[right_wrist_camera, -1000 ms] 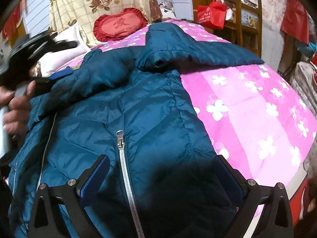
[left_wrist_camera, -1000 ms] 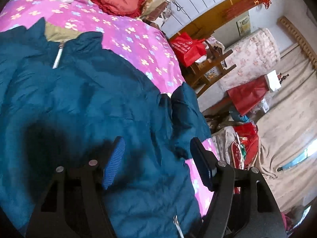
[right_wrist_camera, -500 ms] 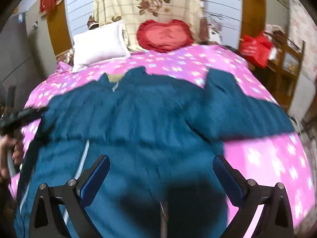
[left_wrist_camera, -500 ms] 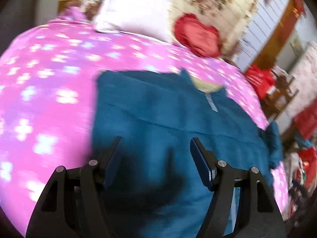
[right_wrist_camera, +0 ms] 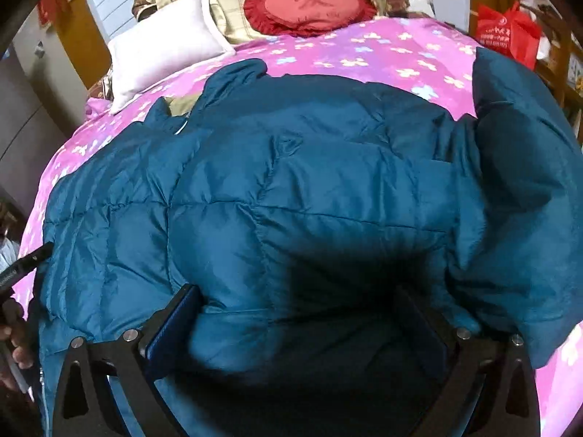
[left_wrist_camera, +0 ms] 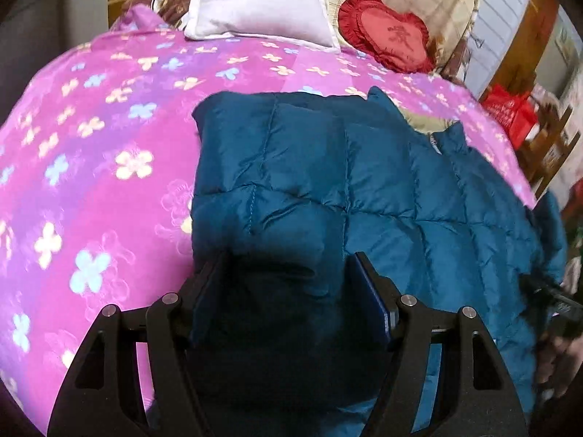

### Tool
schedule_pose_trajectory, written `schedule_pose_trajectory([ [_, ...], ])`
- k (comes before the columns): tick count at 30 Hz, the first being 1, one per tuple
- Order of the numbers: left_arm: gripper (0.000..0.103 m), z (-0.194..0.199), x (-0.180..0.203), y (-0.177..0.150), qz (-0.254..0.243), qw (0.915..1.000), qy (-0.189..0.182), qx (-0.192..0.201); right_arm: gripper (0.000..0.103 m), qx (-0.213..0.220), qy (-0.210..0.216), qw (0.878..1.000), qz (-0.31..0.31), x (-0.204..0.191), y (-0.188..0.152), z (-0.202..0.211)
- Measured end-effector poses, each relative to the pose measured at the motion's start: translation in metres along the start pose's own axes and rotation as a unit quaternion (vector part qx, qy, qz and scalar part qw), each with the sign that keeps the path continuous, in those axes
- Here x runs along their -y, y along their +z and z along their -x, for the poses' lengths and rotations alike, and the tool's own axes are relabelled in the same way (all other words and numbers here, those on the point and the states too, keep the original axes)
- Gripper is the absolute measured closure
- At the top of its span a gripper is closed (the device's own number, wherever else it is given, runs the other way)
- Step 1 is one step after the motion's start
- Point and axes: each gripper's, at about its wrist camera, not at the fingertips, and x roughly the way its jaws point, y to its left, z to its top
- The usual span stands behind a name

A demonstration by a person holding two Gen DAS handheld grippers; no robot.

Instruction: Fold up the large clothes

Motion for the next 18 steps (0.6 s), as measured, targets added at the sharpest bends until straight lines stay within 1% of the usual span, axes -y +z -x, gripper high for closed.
schedule_pose_trajectory([
  [2, 0.034, 0.008, -0.002, 0.007, 0.014, 0.9995, 0.012, 0.024, 0.0, 0.004, 0.007, 1.0, -0.004, -0.004, 0.008, 0.005],
  [3, 0.034, 0.012, -0.001, 0.012, 0.017, 0.999, 0.012, 0.04, 0.0, 0.031, 0.022, 0.999, -0.009, -0.006, 0.014, 0.014],
  [4, 0.034, 0.017, 0.003, 0.019, 0.015, 0.998, 0.011, 0.061, 0.0, 0.058, 0.026, 0.998, -0.011, -0.006, 0.022, 0.023],
  [6, 0.033, 0.015, 0.012, 0.03, -0.001, 0.9971, 0.015, 0.075, 0.0, 0.092, 0.012, 0.996, -0.016, -0.006, 0.033, 0.029],
  [7, 0.033, 0.007, 0.016, 0.035, -0.006, 0.9974, 0.013, 0.07, 0.0, 0.091, 0.007, 0.996, -0.017, -0.005, 0.038, 0.024],
  [8, 0.033, -0.003, 0.019, 0.038, -0.01, 0.9981, 0.015, 0.059, 0.0, 0.079, 0.004, 0.997, -0.015, -0.006, 0.042, 0.015],
  [9, 0.033, -0.02, 0.021, 0.038, -0.016, 0.9986, 0.032, 0.038, 0.0, 0.045, -0.012, 0.999, -0.004, -0.007, 0.046, -0.008],
  [10, 0.033, -0.033, 0.021, 0.036, -0.018, 0.9984, 0.048, 0.023, 0.0, 0.027, -0.025, 0.999, 0.008, -0.007, 0.045, -0.022],
  [11, 0.033, -0.04, 0.021, 0.032, -0.022, 0.9981, 0.053, 0.021, 0.0, 0.03, -0.031, 0.999, 0.03, -0.01, 0.04, -0.031],
  [12, 0.032, -0.043, 0.023, 0.026, -0.03, 0.9972, 0.059, 0.035, 0.0, 0.044, -0.035, 0.998, 0.035, -0.013, 0.038, -0.032],
  [14, 0.032, -0.042, 0.024, 0.021, -0.036, 0.9961, 0.064, 0.048, 0.0, 0.049, -0.038, 0.997, 0.035, -0.015, 0.037, -0.034],
  [17, 0.03, -0.043, 0.019, 0.022, -0.024, 0.9974, 0.055, 0.04, 0.0, 0.051, -0.036, 0.997, 0.034, -0.014, 0.032, -0.033],
  [18, 0.03, -0.042, 0.017, 0.024, -0.019, 0.9979, 0.052, 0.033, 0.0, 0.051, -0.035, 0.997, 0.034, -0.009, 0.028, -0.028],
])
